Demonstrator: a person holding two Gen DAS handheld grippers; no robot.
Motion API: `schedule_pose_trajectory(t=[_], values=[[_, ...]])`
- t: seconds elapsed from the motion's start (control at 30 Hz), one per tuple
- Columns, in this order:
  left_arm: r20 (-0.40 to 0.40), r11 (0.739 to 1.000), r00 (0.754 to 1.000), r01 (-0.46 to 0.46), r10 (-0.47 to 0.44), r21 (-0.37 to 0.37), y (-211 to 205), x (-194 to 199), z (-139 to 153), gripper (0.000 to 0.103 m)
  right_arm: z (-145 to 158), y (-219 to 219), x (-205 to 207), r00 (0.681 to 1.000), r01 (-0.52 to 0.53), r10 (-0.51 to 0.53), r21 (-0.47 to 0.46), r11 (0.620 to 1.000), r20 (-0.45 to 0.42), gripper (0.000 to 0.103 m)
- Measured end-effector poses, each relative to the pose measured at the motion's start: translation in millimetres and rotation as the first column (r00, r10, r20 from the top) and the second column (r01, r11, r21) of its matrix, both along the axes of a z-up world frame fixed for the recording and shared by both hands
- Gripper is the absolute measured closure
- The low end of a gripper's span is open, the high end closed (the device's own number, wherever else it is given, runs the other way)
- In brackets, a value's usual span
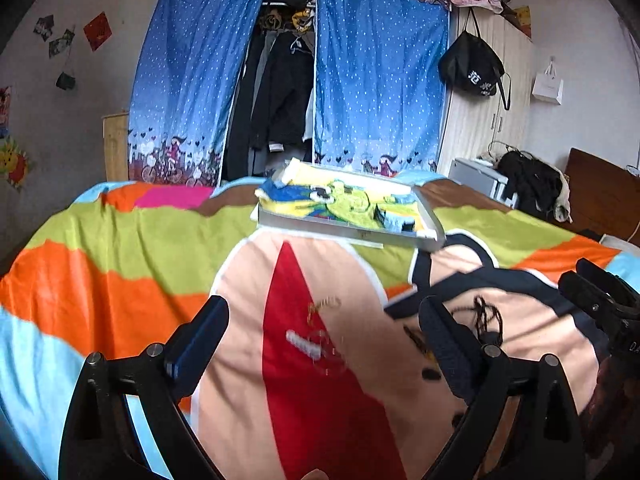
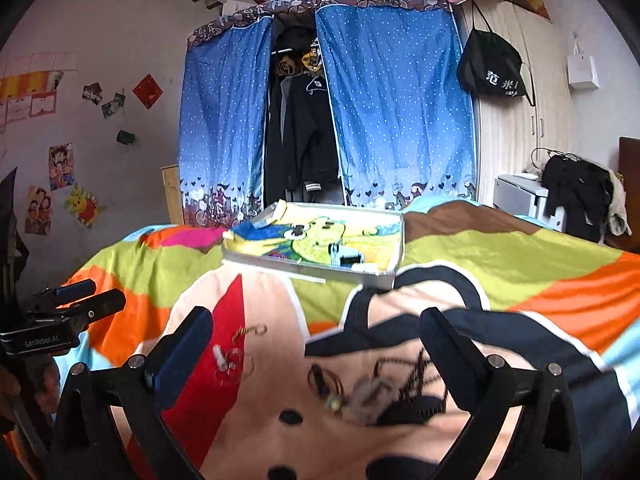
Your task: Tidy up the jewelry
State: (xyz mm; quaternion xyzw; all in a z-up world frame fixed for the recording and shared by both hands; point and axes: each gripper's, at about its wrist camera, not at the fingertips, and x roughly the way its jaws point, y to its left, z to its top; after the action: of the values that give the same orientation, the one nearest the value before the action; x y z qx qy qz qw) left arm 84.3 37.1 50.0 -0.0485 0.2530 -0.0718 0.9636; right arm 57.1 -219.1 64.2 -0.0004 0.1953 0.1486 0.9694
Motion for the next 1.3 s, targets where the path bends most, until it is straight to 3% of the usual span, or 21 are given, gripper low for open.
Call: schedule_pose_trajectory(t=[0.37, 0.73, 1.03, 1.17, 1.23, 1.3], values=[[-0.13, 0.999, 0.992, -0.007, 0.012, 0.044, 4.8, -28.0, -55.4, 0.01, -55.6, 3.4, -39.1, 0.991, 0.022, -0.023, -0.009, 1.0, -0.135, 0.0], [-0.251, 0.995, 0.968, 0.015, 0.009, 0.094, 6.1, -20.2, -94.0, 0.01, -105.0, -2.8, -21.5, 0.954, -0.005, 0.017, 0.038, 0.999, -0.3, 0.0], [-0.299, 0.995, 0.954, 0.049, -0.022, 0.085, 6.8, 10.4, -106.3, 0.01, -116.3, -1.9, 3.3, 0.93, -0.059, 0.087, 0.09, 0.994, -0.358, 0.0], [-0.325, 0.996, 0.944, 0.076, -0.059, 0.042, 6.1, 29.5, -110.3, 0.01, -121.5, -4.4, 21.5, 0.914, -0.088, 0.136, 0.141, 0.986, -0.382, 0.0], [-0.331, 0.996, 0.941, 0.083, -0.073, 0.016, 5.8, 38.1, -110.5, 0.01, -123.1, -5.7, 31.8, 0.907, -0.101, 0.157, 0.161, 0.982, -0.39, 0.004], [-0.343, 0.996, 0.936, 0.089, -0.086, -0.006, 3.8, 49.2, -111.2, 0.01, -125.4, -6.8, 41.1, 0.901, -0.105, 0.165, 0.167, 0.98, -0.402, 0.019]])
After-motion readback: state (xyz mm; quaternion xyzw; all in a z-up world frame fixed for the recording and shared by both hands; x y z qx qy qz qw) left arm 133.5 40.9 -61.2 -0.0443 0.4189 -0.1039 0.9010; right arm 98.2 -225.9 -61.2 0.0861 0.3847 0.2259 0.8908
